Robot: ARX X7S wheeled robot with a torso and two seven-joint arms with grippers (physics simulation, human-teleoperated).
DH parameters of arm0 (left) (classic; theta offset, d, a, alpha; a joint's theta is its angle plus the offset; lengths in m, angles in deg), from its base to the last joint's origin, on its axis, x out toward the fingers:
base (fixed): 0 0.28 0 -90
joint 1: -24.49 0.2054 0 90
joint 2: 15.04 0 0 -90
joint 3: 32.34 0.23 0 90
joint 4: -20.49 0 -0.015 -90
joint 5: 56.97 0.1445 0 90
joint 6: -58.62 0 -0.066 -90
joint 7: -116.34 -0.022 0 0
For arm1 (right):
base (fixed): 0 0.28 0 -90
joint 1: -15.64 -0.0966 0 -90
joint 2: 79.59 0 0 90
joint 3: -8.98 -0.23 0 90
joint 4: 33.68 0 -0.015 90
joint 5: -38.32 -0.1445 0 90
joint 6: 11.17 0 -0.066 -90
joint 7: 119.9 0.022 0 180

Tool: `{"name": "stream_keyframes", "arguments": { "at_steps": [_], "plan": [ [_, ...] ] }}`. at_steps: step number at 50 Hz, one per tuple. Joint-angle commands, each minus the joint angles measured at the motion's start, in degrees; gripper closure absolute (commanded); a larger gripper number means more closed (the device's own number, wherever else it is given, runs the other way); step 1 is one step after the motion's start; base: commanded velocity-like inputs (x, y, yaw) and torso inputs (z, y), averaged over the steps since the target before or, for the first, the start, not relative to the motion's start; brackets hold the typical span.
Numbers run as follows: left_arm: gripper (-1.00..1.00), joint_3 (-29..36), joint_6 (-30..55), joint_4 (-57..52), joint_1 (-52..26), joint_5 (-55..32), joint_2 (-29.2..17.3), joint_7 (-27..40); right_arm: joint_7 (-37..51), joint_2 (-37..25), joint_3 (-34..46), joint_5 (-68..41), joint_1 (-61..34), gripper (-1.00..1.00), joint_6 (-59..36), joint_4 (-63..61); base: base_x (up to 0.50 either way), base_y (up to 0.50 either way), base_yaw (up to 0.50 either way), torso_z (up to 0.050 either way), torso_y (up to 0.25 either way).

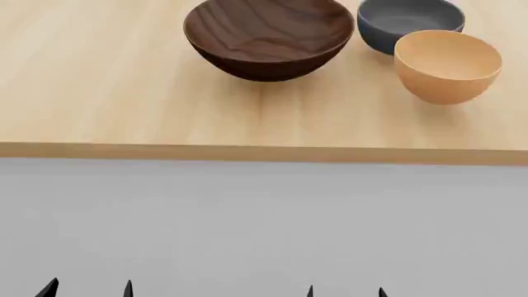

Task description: Stack the bowls from largest to smallest.

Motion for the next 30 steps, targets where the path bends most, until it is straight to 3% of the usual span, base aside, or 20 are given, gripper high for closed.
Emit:
{"name": "stream_keyframes", "arguments": {
  "at_steps": [1,13,14,15,24,30],
  "plan": [
    [-1.00,0.89,-0.11,0.17,-0.07,-0.80,-0.80,0.89,1.39,-1.16,1.40,-1.16,-0.12,-1.00,0.19,0.28,0.00,0.00,0.00,0.000,0.000],
    [-1.00,3.27,1.07,0.04,-0.21,-2.58,-2.80,3.50,3.23,-2.90,3.47,-3.21,-0.13,-1.00,0.35,0.22,0.00,0.00,0.00,0.000,0.000],
    [-1.00,3.81,2.17,-0.01,-0.62,-5.59,-3.73,3.51,3.95,-3.87,4.24,-4.75,-0.86,-1.00,-5.06,-1.22,0.00,0.00,0.00,0.000,0.000],
    [-1.00,0.61,1.24,0.13,-0.23,-0.34,-0.56,0.91,0.51,-0.53,0.70,-0.90,0.13,-1.00,-0.26,-0.44,0.00,0.00,0.00,0.000,0.000],
    [-1.00,2.71,1.92,-0.65,-0.11,-2.21,-2.34,2.95,2.61,-2.36,2.75,-2.80,0.22,-1.00,-0.35,-0.90,0.00,0.00,0.00,0.000,0.000],
    [-1.00,3.70,8.04,-6.13,0.21,-3.77,-3.55,2.94,3.61,-3.51,2.61,-4.91,0.26,-1.00,-9.10,-10.02,0.00,0.00,0.00,0.000,0.000]
  ]
}}
